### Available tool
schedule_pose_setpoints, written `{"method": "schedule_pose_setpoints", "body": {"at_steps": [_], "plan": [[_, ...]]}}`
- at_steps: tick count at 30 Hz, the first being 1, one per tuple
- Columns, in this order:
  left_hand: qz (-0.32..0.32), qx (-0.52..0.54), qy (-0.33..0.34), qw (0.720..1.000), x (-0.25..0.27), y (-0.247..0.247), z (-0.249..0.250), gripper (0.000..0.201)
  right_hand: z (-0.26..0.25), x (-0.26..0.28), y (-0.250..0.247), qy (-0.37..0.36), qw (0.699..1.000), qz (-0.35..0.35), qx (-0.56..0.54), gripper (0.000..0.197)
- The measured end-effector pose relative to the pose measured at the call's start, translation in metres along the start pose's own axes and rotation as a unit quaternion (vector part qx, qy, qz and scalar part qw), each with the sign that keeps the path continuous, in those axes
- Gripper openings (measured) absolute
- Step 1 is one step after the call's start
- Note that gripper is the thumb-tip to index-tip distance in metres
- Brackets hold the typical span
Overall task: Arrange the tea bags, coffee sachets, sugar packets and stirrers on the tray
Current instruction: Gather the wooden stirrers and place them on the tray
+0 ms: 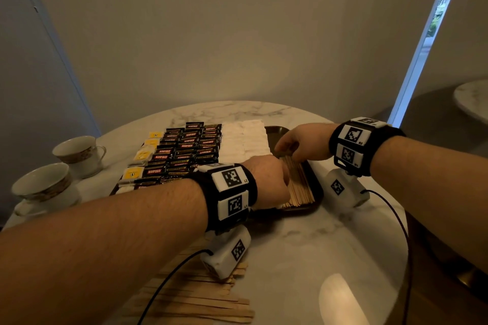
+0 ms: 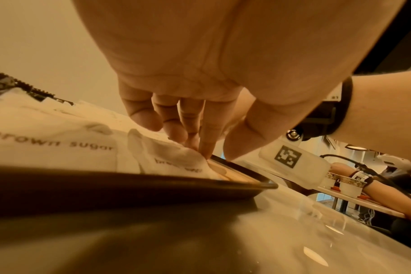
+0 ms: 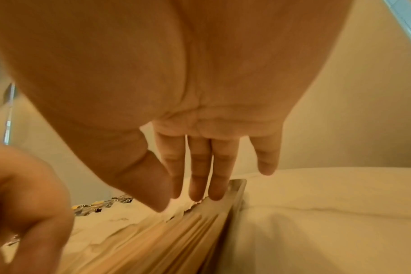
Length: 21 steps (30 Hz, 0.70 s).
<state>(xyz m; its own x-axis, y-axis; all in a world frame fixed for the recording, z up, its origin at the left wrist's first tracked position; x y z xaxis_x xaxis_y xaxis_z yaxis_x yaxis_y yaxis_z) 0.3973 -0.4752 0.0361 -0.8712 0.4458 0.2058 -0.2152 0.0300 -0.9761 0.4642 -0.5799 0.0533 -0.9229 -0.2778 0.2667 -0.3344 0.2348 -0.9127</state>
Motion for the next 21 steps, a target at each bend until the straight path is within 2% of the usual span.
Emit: {"method": "schedule_pose_setpoints", "body": {"at_steps": [2, 5, 8, 13, 15, 18, 21], "plan": [[0.009, 0.014, -0.002, 1.0, 0.001, -0.001, 0.0, 0.034, 0.004, 0.003, -0.006, -0.006, 0.999, 0.032, -0.019, 0.031], [-0.011, 0.006, 0.004, 1.0, 0.003, 0.0, 0.005, 0.036, 0.001, 0.009, 0.002, -0.009, 1.0, 0.01, -0.015, 0.013], [-0.005, 0.036, -0.002, 0.999, 0.01, -0.007, 0.007, 0.036, -0.003, 0.013, 0.009, 0.0, 1.0, 0.004, 0.011, 0.015], [0.08, 0.155, -0.024, 0.984, 0.042, -0.041, -0.018, 0.029, -0.038, 0.036, -0.001, -0.021, 0.998, 0.054, 0.025, 0.012], [0.115, 0.196, -0.045, 0.973, 0.063, -0.049, -0.04, 0.026, -0.066, 0.049, 0.009, -0.035, 0.999, 0.019, 0.036, 0.019], [0.155, 0.208, -0.084, 0.962, 0.101, -0.048, -0.081, 0.018, -0.115, 0.078, 0.047, -0.063, 0.992, -0.089, 0.067, 0.032], [0.131, 0.195, -0.118, 0.965, 0.139, -0.03, -0.12, 0.002, -0.16, 0.102, 0.086, -0.121, 0.979, -0.151, 0.056, 0.068]]}}
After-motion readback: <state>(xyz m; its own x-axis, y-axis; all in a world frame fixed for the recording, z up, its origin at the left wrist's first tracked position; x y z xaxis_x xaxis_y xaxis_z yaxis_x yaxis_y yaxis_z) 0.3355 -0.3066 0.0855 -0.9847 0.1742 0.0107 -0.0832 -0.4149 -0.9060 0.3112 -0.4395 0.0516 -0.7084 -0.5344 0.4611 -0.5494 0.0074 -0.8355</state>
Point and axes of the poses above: each hand's wrist, its own x-axis away from the middle knuckle, its own y-axis out of the palm, z = x × y, the point moved 7 cm from there along -x, towards the middle knuckle, and after that the axes turned 10 degrees about -x, right-handed, at the moved point
